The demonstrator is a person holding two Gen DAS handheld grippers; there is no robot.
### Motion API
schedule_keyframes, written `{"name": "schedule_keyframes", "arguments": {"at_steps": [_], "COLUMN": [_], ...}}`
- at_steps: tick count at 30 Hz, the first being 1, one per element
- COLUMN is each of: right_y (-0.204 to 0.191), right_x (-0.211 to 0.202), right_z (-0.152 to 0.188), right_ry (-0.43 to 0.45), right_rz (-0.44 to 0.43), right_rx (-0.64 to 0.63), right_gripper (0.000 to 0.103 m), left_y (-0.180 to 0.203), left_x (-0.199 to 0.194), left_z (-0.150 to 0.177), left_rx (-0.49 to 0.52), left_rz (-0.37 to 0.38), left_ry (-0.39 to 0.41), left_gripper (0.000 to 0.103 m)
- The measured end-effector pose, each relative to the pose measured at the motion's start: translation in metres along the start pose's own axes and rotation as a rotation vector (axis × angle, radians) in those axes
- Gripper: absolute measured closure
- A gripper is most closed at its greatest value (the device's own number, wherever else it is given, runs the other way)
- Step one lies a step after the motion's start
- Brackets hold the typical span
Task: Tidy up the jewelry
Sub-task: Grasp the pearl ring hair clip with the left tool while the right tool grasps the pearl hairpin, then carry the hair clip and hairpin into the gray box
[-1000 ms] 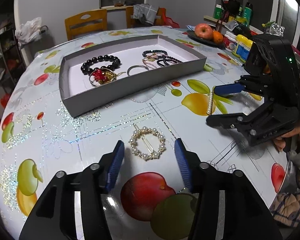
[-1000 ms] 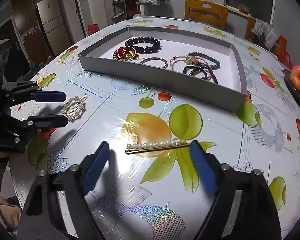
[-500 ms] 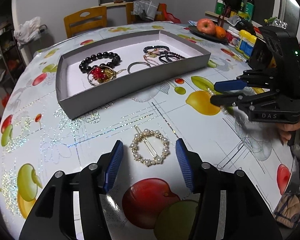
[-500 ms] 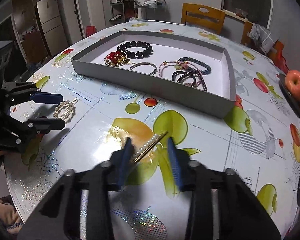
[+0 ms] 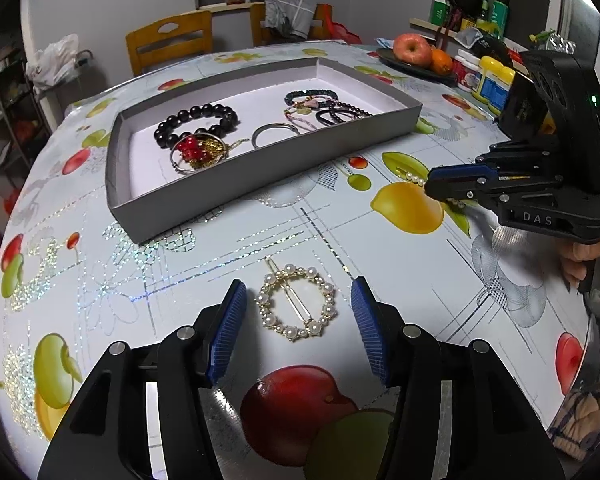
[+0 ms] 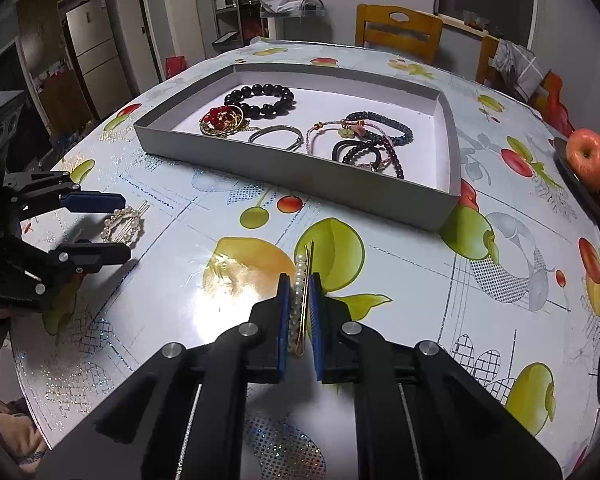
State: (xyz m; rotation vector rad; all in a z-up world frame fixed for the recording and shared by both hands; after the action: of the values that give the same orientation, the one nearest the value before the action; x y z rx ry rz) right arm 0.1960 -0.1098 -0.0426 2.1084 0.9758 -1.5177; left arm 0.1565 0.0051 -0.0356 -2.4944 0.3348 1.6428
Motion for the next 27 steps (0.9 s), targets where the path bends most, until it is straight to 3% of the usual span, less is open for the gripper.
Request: {"name": "schedule_keyframes", "arguments": {"at_steps": [3, 7, 27], "right_y": [-0.0013, -0.0024, -0.0019], "right_x": [0.0000, 0.0003, -0.0011], "right_z": [-0.0002, -0.0005, 0.0002], "right_ry": [-0.001, -0.001, 0.003], "right_rz": [0.009, 0.011, 0.026], "right_rx": [-0.004, -0.008, 0.004], "right_gripper": [0.094, 0.094, 0.095], "left_y": [0.0013, 0.0003, -0.0062], "left_x": [0.0003, -0.0004, -0.0070], "left_z": [0.0005, 0.0010, 0.0007], "left_rx": [0.006, -0.003, -0.040], "left_rz": [-0.007, 0.001, 0.008], "left_ry": [-0.001, 0.005, 0.029], "left_gripper": [0.047, 0.061, 0.062]}}
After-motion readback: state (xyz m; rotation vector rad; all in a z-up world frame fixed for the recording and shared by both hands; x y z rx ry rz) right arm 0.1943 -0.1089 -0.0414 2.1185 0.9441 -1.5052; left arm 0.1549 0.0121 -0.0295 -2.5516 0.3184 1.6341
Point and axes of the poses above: each gripper's, at about its wrist camera, not at the fingertips, and x roughly the way its jaws point, y to its right, z to its underside, the point moved 5 cm from there along x, roughly the way its jaws point, and after that the axes turned 15 degrees about -y, right-handed, at the moved point
